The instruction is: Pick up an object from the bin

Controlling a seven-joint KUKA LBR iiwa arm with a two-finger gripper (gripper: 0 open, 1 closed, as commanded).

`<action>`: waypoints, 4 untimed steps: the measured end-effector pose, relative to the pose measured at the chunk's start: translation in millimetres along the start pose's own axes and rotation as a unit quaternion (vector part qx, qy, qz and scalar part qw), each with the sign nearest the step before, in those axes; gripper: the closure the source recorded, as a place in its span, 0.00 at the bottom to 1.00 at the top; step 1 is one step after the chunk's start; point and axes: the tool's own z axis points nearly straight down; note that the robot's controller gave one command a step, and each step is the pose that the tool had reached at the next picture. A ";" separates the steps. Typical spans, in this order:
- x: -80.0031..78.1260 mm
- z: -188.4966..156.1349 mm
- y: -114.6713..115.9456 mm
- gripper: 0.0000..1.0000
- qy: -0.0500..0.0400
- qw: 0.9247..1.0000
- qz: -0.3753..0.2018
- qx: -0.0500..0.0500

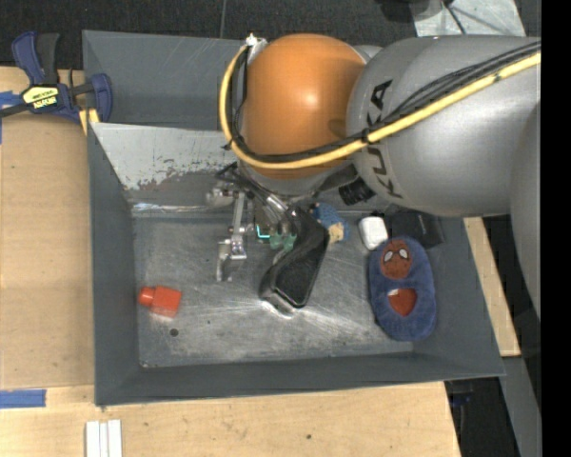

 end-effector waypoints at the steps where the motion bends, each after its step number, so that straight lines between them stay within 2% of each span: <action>1: 30.3 148.4 65.9 0.00 -0.006 0.997 -0.073 0.000; 2: 42.3 119.1 67.7 0.00 -0.005 0.999 0.036 -0.001; 3: 44.3 115.3 60.3 0.00 -0.003 0.994 0.111 0.000; 4: 48.5 146.1 62.6 0.00 -0.004 0.971 0.238 -0.003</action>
Offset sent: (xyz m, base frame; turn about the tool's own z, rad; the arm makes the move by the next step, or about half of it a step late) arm -0.0334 0.0650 -0.1499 -0.1437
